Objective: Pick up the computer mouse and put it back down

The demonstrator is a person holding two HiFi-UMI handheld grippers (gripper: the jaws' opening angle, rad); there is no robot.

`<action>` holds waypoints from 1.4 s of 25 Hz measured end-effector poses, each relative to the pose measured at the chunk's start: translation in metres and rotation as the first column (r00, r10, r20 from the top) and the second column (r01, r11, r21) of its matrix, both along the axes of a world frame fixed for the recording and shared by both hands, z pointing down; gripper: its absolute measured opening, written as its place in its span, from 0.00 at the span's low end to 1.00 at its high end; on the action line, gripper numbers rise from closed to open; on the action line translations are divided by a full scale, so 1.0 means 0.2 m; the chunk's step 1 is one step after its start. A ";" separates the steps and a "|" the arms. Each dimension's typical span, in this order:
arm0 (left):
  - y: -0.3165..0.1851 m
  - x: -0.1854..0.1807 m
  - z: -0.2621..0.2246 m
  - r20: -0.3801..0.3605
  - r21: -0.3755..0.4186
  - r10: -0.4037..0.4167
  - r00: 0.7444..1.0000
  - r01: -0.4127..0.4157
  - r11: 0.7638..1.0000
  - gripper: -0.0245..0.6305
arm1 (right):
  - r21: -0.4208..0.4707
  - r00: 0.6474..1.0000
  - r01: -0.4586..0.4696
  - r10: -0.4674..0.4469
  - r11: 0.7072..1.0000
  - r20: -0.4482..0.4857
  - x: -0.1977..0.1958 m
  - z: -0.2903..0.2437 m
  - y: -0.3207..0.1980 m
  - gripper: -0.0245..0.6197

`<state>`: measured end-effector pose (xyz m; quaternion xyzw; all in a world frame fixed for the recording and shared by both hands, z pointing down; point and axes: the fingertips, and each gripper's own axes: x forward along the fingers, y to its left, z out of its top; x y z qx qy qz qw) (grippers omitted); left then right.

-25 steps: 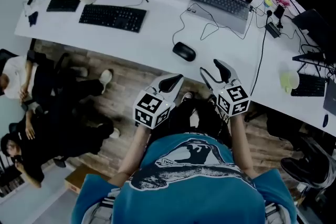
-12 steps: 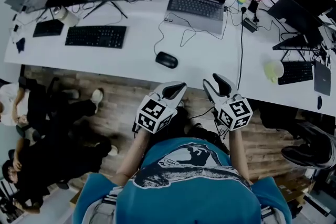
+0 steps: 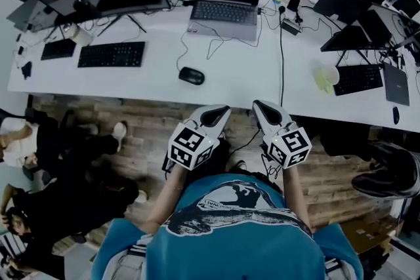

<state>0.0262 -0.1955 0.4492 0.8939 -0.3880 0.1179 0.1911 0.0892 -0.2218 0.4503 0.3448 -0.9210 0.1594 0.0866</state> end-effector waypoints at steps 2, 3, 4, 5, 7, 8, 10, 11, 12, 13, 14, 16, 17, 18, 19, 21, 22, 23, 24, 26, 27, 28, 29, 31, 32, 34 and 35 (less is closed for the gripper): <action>0.05 0.06 -0.03 -0.006 0.010 0.001 1.000 -0.001 1.000 0.06 | 0.010 1.000 0.007 -0.007 1.000 0.006 0.04 -0.02 0.04 0.04; 0.08 0.09 -0.04 -0.010 0.014 -0.001 1.000 0.001 1.000 0.06 | 0.012 1.000 0.016 -0.016 1.000 0.007 0.06 -0.03 0.07 0.04; 0.11 0.12 -0.05 -0.012 0.017 -0.003 1.000 0.003 1.000 0.06 | 0.014 1.000 0.026 -0.026 1.000 0.007 0.08 -0.03 0.10 0.04; 0.14 0.14 -0.06 -0.013 0.020 -0.004 1.000 0.005 1.000 0.06 | 0.014 0.999 0.038 -0.038 0.999 0.004 0.10 -0.03 0.14 0.04; 0.20 0.20 -0.06 -0.009 0.026 -0.007 1.000 0.007 1.000 0.06 | 0.014 0.998 0.060 -0.060 0.998 -0.003 0.13 -0.02 0.21 0.04; 0.23 0.23 -0.06 -0.007 0.027 -0.009 1.000 0.009 1.000 0.06 | 0.014 0.998 0.068 -0.068 0.998 -0.005 0.15 -0.01 0.24 0.04; 0.29 0.28 -0.06 -0.003 0.029 -0.014 1.000 0.014 0.999 0.06 | 0.016 0.996 0.084 -0.084 0.996 -0.007 0.18 0.00 0.31 0.04; 0.33 0.30 -0.05 -0.001 0.028 -0.019 1.000 0.019 0.999 0.06 | 0.016 0.996 0.092 -0.092 0.996 -0.007 0.19 0.00 0.35 0.04; 0.37 0.31 -0.05 0.001 0.025 -0.024 1.000 0.023 0.999 0.06 | 0.017 0.995 0.100 -0.100 0.995 -0.007 0.20 0.00 0.38 0.04; 0.41 0.33 -0.04 0.005 0.022 -0.028 1.000 0.028 0.999 0.06 | 0.016 0.994 0.106 -0.106 0.994 -0.008 0.21 0.01 0.41 0.04; 0.44 0.34 -0.03 0.009 0.017 -0.034 0.999 0.033 0.999 0.06 | 0.016 0.994 0.110 -0.110 0.994 -0.010 0.23 0.01 0.44 0.04; 0.51 0.36 -0.01 0.014 0.011 -0.046 0.999 0.046 0.999 0.06 | 0.015 0.993 0.114 -0.114 0.993 -0.012 0.26 0.02 0.50 0.04; 0.54 0.37 -0.01 0.016 0.009 -0.054 0.998 0.053 0.999 0.06 | 0.015 0.993 0.117 -0.117 0.993 -0.012 0.27 0.02 0.52 0.04; 0.57 0.38 0.00 0.017 0.009 -0.062 0.998 0.062 0.998 0.06 | 0.017 0.993 0.120 -0.120 0.993 -0.011 0.28 0.02 0.55 0.04; 0.60 0.38 0.00 0.019 0.009 -0.071 0.997 0.071 0.997 0.06 | 0.020 0.993 0.121 -0.121 0.992 -0.010 0.28 0.02 0.57 0.04; 0.65 0.39 0.01 0.022 0.010 -0.085 0.996 0.084 0.996 0.06 | 0.028 0.993 0.116 -0.116 0.993 -0.004 0.30 0.03 0.61 0.04; 0.68 0.39 0.01 0.024 0.011 -0.089 0.996 0.089 0.996 0.06 | 0.030 0.993 0.114 -0.114 0.993 0.000 0.31 0.03 0.63 0.04; 0.70 0.39 0.01 0.026 0.010 -0.093 0.995 0.092 0.996 0.06 | 0.031 0.993 0.114 -0.115 0.993 0.004 0.32 0.03 0.65 0.04; 0.72 0.40 0.01 0.028 0.010 -0.096 0.995 0.095 0.995 0.06 | 0.031 0.993 0.116 -0.116 0.993 0.008 0.32 0.03 0.67 0.04; 0.77 0.40 0.02 0.032 0.008 -0.102 0.994 0.102 0.995 0.06 | 0.032 0.993 0.118 -0.118 0.993 0.012 0.33 0.03 0.70 0.04; 0.79 0.40 0.02 0.034 0.006 -0.105 0.994 0.105 0.994 0.06 | 0.032 0.993 0.118 -0.118 0.992 0.013 0.33 0.03 0.71 0.04; 0.81 0.40 0.03 0.036 0.004 -0.110 0.993 0.109 0.994 0.06 | 0.031 0.993 0.118 -0.118 0.993 0.013 0.34 0.04 0.73 0.04; 0.82 0.40 0.03 0.038 0.003 -0.114 0.993 0.114 0.994 0.06 | 0.031 0.993 0.118 -0.119 0.993 0.012 0.34 0.05 0.74 0.04; 0.85 0.41 0.04 0.039 0.003 -0.119 0.992 0.119 0.993 0.06 | 0.027 0.993 0.118 -0.119 0.993 0.011 0.35 0.06 0.76 0.04; 0.86 0.41 0.04 0.038 0.004 -0.120 0.992 0.120 0.993 0.06 | 0.026 0.993 0.118 -0.118 0.993 0.011 0.36 0.07 0.78 0.04; 0.88 0.41 0.04 0.037 0.006 -0.120 0.992 0.120 0.993 0.06 | 0.024 0.993 0.118 -0.118 0.993 0.011 0.36 0.07 0.80 0.04; 0.89 0.41 0.04 0.037 0.007 -0.120 0.992 0.120 0.993 0.06 | 0.024 0.993 0.119 -0.120 0.993 0.010 0.37 0.07 0.82 0.04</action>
